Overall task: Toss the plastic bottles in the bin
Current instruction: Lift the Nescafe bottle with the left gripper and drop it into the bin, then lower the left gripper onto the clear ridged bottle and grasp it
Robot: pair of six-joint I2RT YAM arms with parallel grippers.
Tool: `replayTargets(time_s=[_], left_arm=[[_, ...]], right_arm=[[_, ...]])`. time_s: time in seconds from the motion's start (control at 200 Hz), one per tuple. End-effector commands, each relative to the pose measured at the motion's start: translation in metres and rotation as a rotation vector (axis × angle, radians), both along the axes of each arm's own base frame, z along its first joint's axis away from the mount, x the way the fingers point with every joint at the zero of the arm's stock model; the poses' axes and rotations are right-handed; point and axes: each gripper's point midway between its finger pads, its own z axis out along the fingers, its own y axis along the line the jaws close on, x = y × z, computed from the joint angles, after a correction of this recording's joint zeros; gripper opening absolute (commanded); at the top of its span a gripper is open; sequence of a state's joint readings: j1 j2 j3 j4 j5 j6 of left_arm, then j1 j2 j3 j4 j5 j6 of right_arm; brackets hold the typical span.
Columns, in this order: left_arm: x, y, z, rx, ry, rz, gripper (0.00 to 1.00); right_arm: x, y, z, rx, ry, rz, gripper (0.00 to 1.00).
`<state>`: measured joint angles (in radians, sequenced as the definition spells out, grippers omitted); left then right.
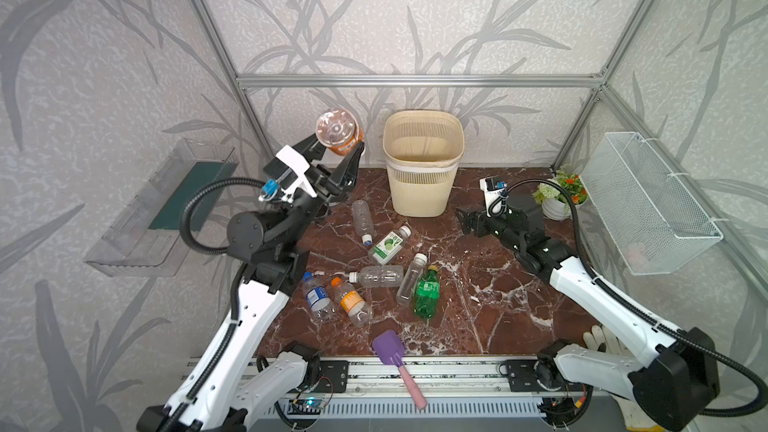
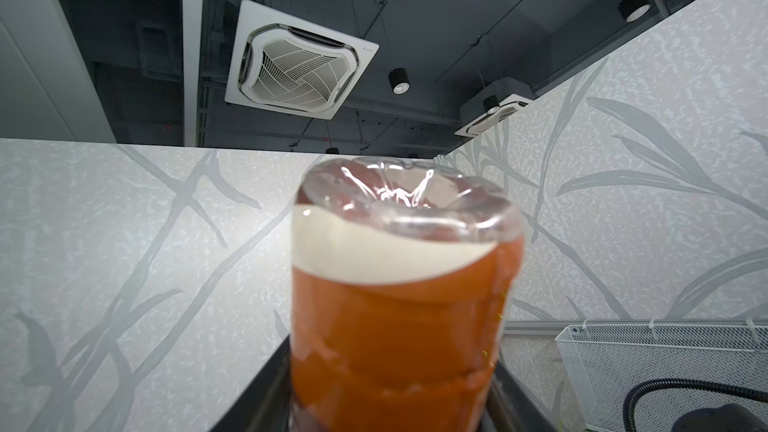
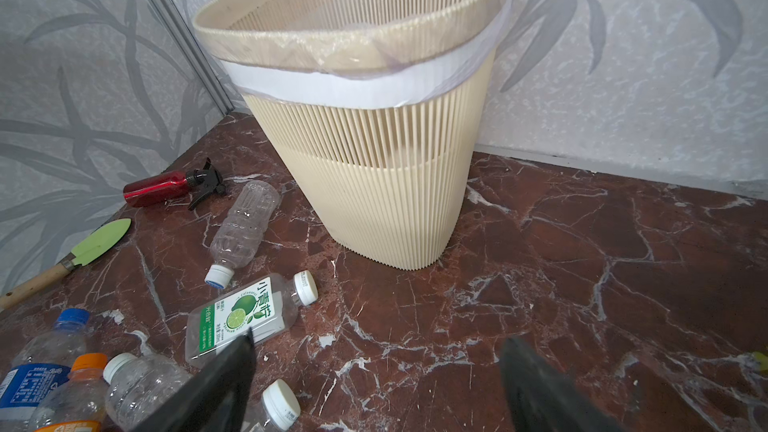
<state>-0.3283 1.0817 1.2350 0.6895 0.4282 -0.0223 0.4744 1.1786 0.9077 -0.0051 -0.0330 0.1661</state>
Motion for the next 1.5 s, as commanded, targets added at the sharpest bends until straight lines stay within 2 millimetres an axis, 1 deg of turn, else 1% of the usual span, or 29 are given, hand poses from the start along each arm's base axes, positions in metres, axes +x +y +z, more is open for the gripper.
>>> replayTargets(time_s=[0.0, 0.02, 0.06, 0.08, 0.115, 0.13, 0.14, 0.15, 0.185, 0.19, 0.21, 0.215, 0.245, 0.27, 0.31, 0.39, 0.46, 0.465, 0.495, 0.51, 0.55, 0.615, 0.67, 0.725, 0.86, 1.01, 1.105, 1.295, 1.495], left_arm=[[0.064, -0.03, -0.004, 0.02, 0.147, -0.077, 0.57], [0.078, -0.035, -0.001, 0.016, 0.186, -0.083, 0.59], [0.122, -0.049, -0.015, 0.044, 0.301, -0.081, 0.64], [0.137, -0.053, -0.014, 0.059, 0.344, -0.073, 0.66], [0.176, -0.064, -0.035, 0.082, 0.468, -0.056, 0.72], [0.181, -0.065, -0.027, 0.078, 0.484, -0.052, 0.73], [0.196, -0.068, -0.044, 0.094, 0.549, -0.043, 0.79], [0.2, -0.069, -0.04, 0.097, 0.562, -0.038, 0.82], [0.218, -0.072, -0.058, 0.144, 0.691, -0.008, 0.96], [0.223, -0.074, -0.067, 0.156, 0.722, -0.006, 0.98], [0.221, -0.075, -0.058, 0.181, 0.725, 0.0, 0.99], [0.225, -0.077, -0.071, 0.204, 0.765, 0.003, 0.99], [0.215, -0.075, -0.063, 0.239, 0.775, 0.002, 0.99], [0.218, -0.074, -0.071, 0.252, 0.804, 0.006, 0.99], [0.215, -0.071, -0.059, 0.22, 0.759, 0.001, 0.99], [0.208, -0.068, -0.059, 0.256, 0.775, 0.01, 0.99], [0.196, -0.06, -0.044, 0.251, 0.723, 0.046, 0.99], [0.199, -0.061, -0.05, 0.256, 0.737, 0.049, 0.99], [0.193, -0.056, -0.044, 0.238, 0.71, 0.067, 0.99], [0.187, -0.052, -0.034, 0.221, 0.674, 0.074, 0.99], [0.183, -0.045, -0.033, 0.195, 0.638, 0.104, 0.99], [0.176, -0.029, -0.04, 0.169, 0.638, 0.177, 0.99], [0.17, -0.007, -0.046, 0.116, 0.679, 0.268, 0.99], [0.165, 0.012, -0.061, 0.089, 0.722, 0.341, 0.99], [0.166, 0.055, -0.131, -0.017, 0.889, 0.446, 0.96], [0.167, 0.111, -0.231, -0.234, 1.148, 0.611, 0.97], [0.167, 0.127, -0.285, -0.303, 1.294, 0.662, 0.97], [0.18, 0.125, -0.359, -0.331, 1.517, 0.677, 0.97], [0.202, 0.103, -0.437, -0.268, 1.767, 0.624, 0.97]], right_arm=[[-0.002, 0.0, 0.003, -0.001, -0.022, -0.005, 0.92], [-0.001, 0.001, 0.002, 0.0, -0.019, -0.002, 0.92], [-0.002, 0.005, 0.0, 0.004, -0.011, 0.009, 0.92], [-0.002, 0.006, -0.001, 0.004, -0.008, 0.014, 0.92], [-0.003, 0.009, -0.003, 0.001, -0.003, 0.023, 0.92], [-0.004, 0.009, -0.004, 0.0, -0.002, 0.024, 0.92], [-0.004, 0.009, -0.003, 0.0, -0.003, 0.024, 0.92], [-0.005, 0.01, -0.004, -0.001, 0.0, 0.026, 0.92], [-0.006, 0.01, -0.007, -0.004, 0.006, 0.026, 0.92], [-0.006, 0.01, -0.007, -0.005, 0.007, 0.026, 0.92], [-0.007, 0.01, -0.008, -0.008, 0.006, 0.026, 0.92], [-0.007, 0.009, -0.008, -0.009, 0.007, 0.026, 0.92], [-0.009, 0.008, -0.01, -0.013, 0.007, 0.022, 0.92], [-0.009, 0.007, -0.011, -0.013, 0.006, 0.018, 0.91], [-0.009, 0.006, -0.014, -0.018, 0.006, 0.011, 0.92], [-0.008, 0.009, -0.019, -0.026, 0.018, 0.024, 0.92], [-0.006, 0.012, -0.02, -0.019, 0.022, 0.034, 0.92], [-0.006, 0.013, -0.02, -0.018, 0.023, 0.035, 0.91], [-0.004, 0.013, -0.021, -0.013, 0.022, 0.034, 0.92], [-0.004, 0.014, -0.022, -0.011, 0.023, 0.035, 0.92], [-0.003, 0.015, -0.023, -0.008, 0.025, 0.037, 0.92], [-0.002, 0.016, -0.025, -0.005, 0.028, 0.04, 0.92], [-0.001, 0.016, -0.027, -0.009, 0.029, 0.036, 0.92], [0.0, 0.016, -0.031, -0.016, 0.037, 0.034, 0.92], [0.003, 0.019, -0.042, -0.026, 0.064, 0.037, 0.91], [0.007, 0.021, -0.05, -0.033, 0.088, 0.039, 0.92], [0.009, 0.025, -0.055, -0.032, 0.104, 0.046, 0.92], [0.012, 0.026, -0.078, -0.012, 0.15, 0.026, 0.91], [0.011, 0.025, -0.093, -0.018, 0.183, 0.014, 0.91]])
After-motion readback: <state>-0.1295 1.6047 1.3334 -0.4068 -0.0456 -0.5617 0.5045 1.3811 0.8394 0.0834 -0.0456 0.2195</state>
